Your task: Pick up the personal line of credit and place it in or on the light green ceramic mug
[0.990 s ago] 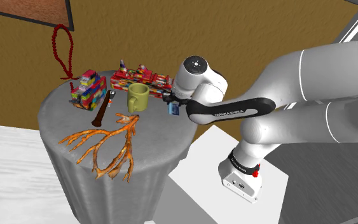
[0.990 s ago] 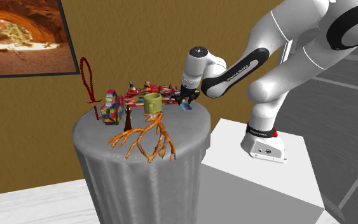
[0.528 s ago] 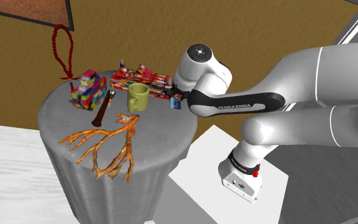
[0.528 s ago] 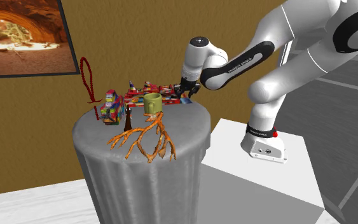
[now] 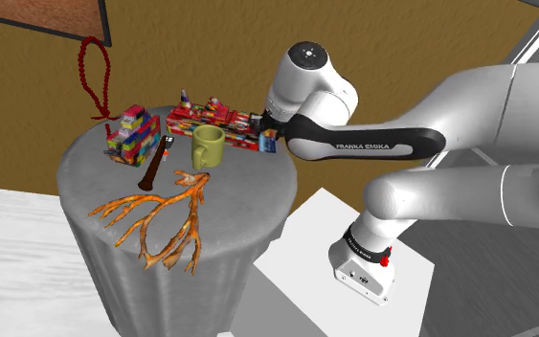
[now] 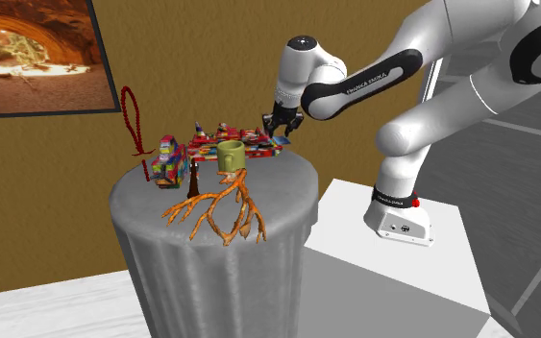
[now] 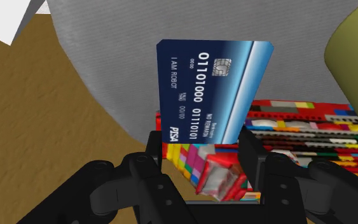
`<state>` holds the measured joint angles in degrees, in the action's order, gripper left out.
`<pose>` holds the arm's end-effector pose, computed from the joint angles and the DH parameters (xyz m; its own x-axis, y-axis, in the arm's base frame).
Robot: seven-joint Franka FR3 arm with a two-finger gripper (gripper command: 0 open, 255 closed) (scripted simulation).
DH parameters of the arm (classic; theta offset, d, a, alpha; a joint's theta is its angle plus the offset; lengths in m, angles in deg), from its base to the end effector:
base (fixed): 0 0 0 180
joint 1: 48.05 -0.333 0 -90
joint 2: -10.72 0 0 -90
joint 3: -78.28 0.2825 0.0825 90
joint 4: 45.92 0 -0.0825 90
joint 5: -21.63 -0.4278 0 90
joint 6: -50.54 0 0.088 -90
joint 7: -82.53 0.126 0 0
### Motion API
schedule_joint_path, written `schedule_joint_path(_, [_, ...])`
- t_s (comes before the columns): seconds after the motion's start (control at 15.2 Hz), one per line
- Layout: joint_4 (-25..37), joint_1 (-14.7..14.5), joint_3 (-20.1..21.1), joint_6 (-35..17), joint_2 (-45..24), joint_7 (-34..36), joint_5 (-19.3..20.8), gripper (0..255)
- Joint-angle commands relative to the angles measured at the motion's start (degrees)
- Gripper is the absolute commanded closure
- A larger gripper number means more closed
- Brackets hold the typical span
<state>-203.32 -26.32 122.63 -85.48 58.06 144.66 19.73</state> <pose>0.4117 0.1068 0.3655 0.5703 -0.6089 0.5513 -0.7315 -0.6819 0.0035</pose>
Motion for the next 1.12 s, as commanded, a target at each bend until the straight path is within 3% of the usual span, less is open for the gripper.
schedule_joint_path(0.0, [1.04,-0.33,-0.94,1.73,0.67,-0.71,0.04,255])
schedule_joint_path(0.73, [6.95,-0.80,-5.15,9.59,2.86,-4.13,0.79,255])
schedule_joint_path(1.06, [17.49,6.20,3.33,9.79,-6.65,1.33,2.78,255])
